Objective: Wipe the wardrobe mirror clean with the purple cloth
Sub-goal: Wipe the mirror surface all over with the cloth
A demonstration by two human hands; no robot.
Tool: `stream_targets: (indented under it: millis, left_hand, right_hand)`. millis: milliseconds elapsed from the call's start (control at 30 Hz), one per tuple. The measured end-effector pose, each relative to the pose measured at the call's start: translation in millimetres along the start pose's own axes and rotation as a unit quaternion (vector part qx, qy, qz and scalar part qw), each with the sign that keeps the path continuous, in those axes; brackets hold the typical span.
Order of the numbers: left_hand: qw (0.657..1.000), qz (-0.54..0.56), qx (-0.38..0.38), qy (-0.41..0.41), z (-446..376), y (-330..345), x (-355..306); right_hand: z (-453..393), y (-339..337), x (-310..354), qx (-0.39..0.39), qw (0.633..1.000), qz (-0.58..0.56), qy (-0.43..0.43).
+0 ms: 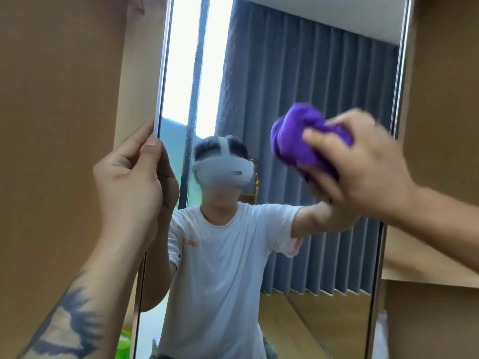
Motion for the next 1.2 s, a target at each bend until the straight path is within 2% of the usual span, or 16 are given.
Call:
stream_targets:
  millis: [133,200,267,333,400,467,567,633,667,700,800,867,933,1000,1133,1200]
  left_hand:
    - [1.0,-0.012,0.005,0.004,1,0,-1]
    - [1.0,-0.017,0.005,0.006,1,0,-1]
    - [1.0,-0.024,0.005,0.01,0,0,-1]
    - [1.0,-0.026,0.002,0.006,-1,-1,2]
    - [1.0,-0.028,0.003,0.004,-1,-2,3]
    - [0.999,-0.032,0.009,0.006,0,-1,3]
    - [0.999,-0.03,0.012,0.007,0,-1,4]
    - [1.0,-0.026,0.016,0.008,1,0,5]
    - [1.0,-0.023,0.016,0.007,2,0,6]
    - [1.0,-0.021,0.016,0.009,2,0,6]
    - [1.0,-0.022,0.015,0.016,1,1,6]
    - [0.999,-0.024,0.015,0.018,1,1,7]
    - [0.999,-0.022,0.018,0.016,1,1,8]
    - [0.999,-0.025,0.02,0.012,1,1,9]
    - [1.0,-0.024,0.013,0.013,1,0,11]
    - [1.0,-0.021,0.01,0.014,2,0,11]
  right_hand:
    - [59,4,45,0.053,0.972,-0.012,-0.23]
    - [51,3,34,0.082,0.954,-0.003,-0.29]
    - [20,-2,8,0.076,0.969,-0.004,-0.235]
    - [-8,-7,-23,0.049,0.994,-0.003,-0.098]
    - [-10,-7,-38,0.027,0.999,-0.007,0.033]
    - [10,-2,-26,0.025,0.996,-0.013,0.084]
    - [58,0,17,0.06,0.994,-0.016,-0.085]
    - [79,-2,30,0.101,0.966,0.0,-0.237]
    - [76,-4,25,0.119,0.955,0.003,-0.273]
    - [63,-4,13,0.124,0.958,0.004,-0.257]
    - [7,-9,-48,0.079,0.996,0.013,-0.039]
    - [-2,-16,-75,0.014,0.997,0.047,0.059]
    - [14,-14,-75,0.003,0.991,0.043,0.124]
    - [37,-8,-55,0.018,0.996,0.027,0.08]
    - [75,-5,-26,0.08,0.978,0.022,-0.194]
    - [62,-7,-41,0.091,0.965,0.041,-0.242]
Point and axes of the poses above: each hand's wrist, its own z-axis away from the middle knuckle, its own y-axis out of the palm, x = y × z, the point moved 7 cm from there along -z, towards the middle knuckle, and after that the axes turned 10 degrees about y, right-handed, at the moved point
